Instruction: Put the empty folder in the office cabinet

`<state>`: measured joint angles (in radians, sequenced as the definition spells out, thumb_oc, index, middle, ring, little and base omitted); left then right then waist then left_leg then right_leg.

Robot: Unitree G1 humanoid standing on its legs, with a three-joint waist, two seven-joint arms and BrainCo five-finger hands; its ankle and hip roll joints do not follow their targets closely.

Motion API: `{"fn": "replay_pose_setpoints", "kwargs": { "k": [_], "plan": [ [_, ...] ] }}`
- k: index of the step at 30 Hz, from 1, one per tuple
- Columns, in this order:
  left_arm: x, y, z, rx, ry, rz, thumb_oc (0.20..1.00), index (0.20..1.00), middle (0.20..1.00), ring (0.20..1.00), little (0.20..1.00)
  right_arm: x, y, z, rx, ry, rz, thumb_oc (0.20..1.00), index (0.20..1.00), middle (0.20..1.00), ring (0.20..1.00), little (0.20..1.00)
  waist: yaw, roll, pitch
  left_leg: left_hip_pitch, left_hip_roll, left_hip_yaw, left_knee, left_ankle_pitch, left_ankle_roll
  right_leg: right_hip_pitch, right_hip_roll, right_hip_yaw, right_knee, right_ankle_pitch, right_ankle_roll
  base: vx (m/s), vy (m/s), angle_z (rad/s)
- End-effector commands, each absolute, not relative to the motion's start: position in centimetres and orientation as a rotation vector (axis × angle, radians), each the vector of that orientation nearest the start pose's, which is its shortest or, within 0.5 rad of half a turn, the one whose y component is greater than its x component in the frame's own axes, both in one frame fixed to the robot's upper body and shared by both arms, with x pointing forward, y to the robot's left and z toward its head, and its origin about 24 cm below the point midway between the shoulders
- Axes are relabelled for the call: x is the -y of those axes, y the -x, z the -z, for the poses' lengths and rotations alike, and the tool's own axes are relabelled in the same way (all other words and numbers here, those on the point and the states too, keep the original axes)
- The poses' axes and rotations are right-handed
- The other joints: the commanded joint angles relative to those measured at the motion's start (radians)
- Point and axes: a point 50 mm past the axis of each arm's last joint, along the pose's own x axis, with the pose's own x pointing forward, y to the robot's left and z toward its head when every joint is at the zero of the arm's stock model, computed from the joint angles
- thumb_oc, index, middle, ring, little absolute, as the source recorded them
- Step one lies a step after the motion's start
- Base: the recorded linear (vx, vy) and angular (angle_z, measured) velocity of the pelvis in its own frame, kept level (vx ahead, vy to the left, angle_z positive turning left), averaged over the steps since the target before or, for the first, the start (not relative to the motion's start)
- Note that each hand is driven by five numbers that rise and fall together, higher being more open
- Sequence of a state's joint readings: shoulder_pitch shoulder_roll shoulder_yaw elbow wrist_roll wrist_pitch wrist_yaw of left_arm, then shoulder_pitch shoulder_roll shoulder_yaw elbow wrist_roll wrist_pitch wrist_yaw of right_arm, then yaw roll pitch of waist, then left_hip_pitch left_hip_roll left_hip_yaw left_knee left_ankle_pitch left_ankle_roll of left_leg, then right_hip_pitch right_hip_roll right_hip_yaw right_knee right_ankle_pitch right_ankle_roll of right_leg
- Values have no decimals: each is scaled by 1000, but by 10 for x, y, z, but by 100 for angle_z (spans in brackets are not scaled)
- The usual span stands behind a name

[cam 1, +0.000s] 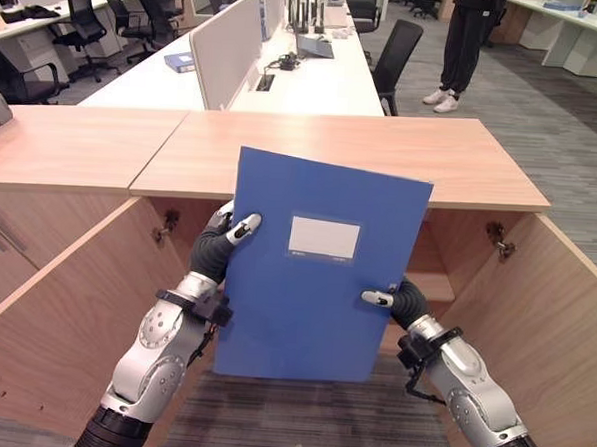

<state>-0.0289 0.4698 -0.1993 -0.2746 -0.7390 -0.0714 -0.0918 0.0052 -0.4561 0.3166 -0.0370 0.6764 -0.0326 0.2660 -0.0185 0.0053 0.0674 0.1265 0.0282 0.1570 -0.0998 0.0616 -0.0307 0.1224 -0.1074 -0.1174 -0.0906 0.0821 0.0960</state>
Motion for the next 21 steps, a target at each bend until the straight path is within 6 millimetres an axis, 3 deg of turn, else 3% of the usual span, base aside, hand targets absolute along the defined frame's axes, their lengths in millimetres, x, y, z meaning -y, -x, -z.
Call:
{"fn": "replay_pose_setpoints", "kwargs": {
  "k": [1, 2, 8, 21],
  "plan": [
    [-126, -246, -146, 349, 358, 663, 200, 200, 200, 200, 200, 112, -250, -75, 45, -357, -752, 200, 200, 200, 200, 200, 13, -25, 7, 39, 49, -28, 13, -101, -34, 7, -28, 13, 61, -119, 64, 0, 0, 0],
    [-123, -246, -150, 367, 353, 696, 200, 200, 200, 200, 200, 104, -245, -76, 11, -364, -868, 200, 200, 200, 200, 200, 16, -29, 8, 38, 49, -29, 13, -100, -36, 8, -29, 12, 61, -118, 65, 0, 0, 0],
    [-117, -247, -155, 389, 359, 728, 200, 200, 200, 200, 200, 97, -242, -79, -14, -358, -984, 200, 200, 200, 200, 200, 21, -33, 9, 36, 50, -30, 13, -98, -38, 6, -29, 8, 65, -119, 66, 0, 0, 0],
    [-122, -246, -151, 389, 366, 706, 200, 200, 200, 200, 200, 102, -240, -77, -9, -356, -976, 200, 200, 200, 200, 200, 24, -33, 6, 36, 49, -32, 13, -98, -38, 7, -28, 4, 63, -119, 66, 0, 0, 0]
  ]
}}
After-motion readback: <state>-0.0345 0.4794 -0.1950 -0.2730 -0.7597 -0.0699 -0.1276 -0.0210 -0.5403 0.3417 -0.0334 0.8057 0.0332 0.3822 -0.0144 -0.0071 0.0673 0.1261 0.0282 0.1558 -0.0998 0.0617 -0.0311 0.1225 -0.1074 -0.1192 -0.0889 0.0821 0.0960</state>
